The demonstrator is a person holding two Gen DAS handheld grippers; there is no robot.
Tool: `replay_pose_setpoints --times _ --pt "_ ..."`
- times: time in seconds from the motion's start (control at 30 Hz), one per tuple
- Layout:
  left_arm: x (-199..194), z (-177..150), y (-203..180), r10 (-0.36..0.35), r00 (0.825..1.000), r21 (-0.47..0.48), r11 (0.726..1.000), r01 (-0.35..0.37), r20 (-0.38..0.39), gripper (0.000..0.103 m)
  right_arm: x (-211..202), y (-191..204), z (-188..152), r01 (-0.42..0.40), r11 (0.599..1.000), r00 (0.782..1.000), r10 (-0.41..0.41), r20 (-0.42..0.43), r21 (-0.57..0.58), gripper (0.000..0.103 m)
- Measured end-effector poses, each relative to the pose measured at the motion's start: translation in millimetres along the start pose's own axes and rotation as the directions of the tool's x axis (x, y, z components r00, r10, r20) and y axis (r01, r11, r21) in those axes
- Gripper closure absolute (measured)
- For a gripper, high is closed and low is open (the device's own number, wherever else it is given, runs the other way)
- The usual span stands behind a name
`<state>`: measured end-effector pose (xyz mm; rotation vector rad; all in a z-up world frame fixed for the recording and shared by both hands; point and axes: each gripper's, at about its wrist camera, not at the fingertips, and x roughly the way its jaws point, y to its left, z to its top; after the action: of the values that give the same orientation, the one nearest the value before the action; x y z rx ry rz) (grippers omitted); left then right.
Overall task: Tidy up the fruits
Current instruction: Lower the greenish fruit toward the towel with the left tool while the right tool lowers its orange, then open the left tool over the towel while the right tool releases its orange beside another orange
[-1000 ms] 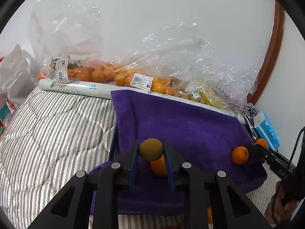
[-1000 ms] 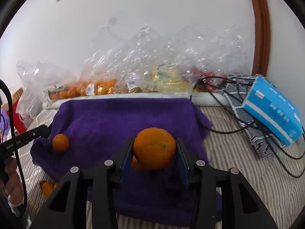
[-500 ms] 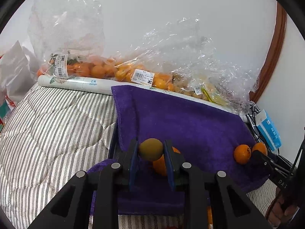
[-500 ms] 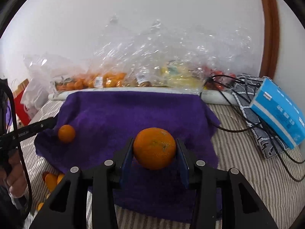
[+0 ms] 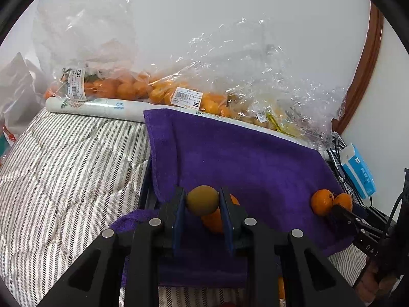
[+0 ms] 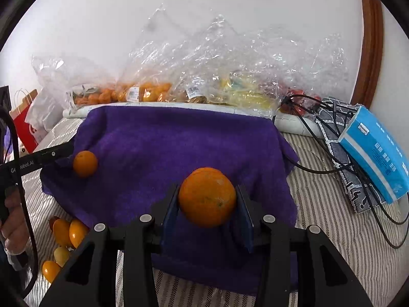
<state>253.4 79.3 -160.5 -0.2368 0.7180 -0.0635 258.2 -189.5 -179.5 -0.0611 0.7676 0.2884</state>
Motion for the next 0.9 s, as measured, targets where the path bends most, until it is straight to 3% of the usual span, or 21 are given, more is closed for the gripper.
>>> replay_pose_setpoints --times 0.4,0.7,0.9 --pt "3 -4 -6 -0.011 1.000 0.031 0.999 0.012 -0.022 0.078 15 -4 -6 0.038 0.999 0.996 -0.040 -0.083 -0.024 0.060" --pt "4 -4 -4 -0.005 1.000 0.013 1.000 0.006 -0.030 0.078 15 -2 -7 0.042 0.999 0.996 -0.044 -0.081 -0.031 0.060" --pt "5 -4 -1 -0.010 0.999 0.000 1.000 0.010 -0.039 0.078 5 1 -5 0.050 0.998 0.998 -0.051 -0.029 -0.041 0.057"
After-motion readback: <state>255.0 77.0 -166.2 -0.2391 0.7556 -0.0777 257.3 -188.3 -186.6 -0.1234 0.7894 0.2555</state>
